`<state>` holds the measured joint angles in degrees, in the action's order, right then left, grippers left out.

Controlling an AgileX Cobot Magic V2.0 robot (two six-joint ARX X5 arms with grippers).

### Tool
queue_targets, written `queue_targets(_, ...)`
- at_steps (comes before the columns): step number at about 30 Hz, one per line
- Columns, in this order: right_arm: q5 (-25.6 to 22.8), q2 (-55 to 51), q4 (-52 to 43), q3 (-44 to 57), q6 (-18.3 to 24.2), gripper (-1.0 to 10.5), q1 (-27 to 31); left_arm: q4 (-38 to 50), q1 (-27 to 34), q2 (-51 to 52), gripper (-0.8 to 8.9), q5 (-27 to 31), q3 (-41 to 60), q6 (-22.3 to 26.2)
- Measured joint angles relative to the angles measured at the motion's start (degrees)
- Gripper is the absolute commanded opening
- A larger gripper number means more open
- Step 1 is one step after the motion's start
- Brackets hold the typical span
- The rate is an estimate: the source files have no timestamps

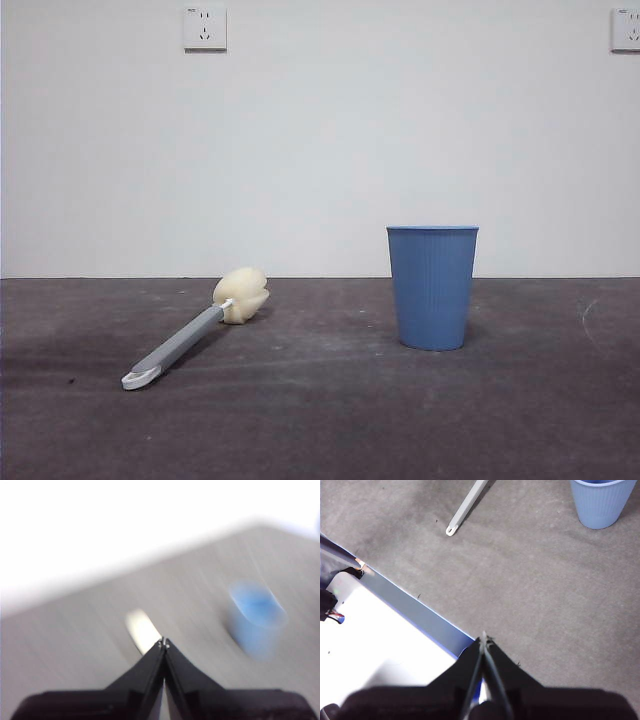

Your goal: Pick up the cup brush,pick up the cup,insert the brush into the cup,clean the cup,put the cup brush back,put the cup back to the fixed position on the table

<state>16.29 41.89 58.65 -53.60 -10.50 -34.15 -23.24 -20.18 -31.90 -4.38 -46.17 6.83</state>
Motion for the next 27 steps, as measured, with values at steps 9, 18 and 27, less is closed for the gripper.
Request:
queue_targets(9,0.02,-0.02,0.0,0.0,0.0,0.0,0.0,10.29,17.68,11.37,-0.04,-1.38,7.65,8.11)
queue_targets(18,0.02,-0.02,0.02,0.0,0.0,0.0,0.0,19.08,22.73,24.2,-0.04,-1.36,31.34,1.97)
queue_targets(27,0.02,-0.02,0.02,0.0,0.0,0.0,-0.02,18.99,22.8,31.58,-0.04,-1.36,43.43,-4.44)
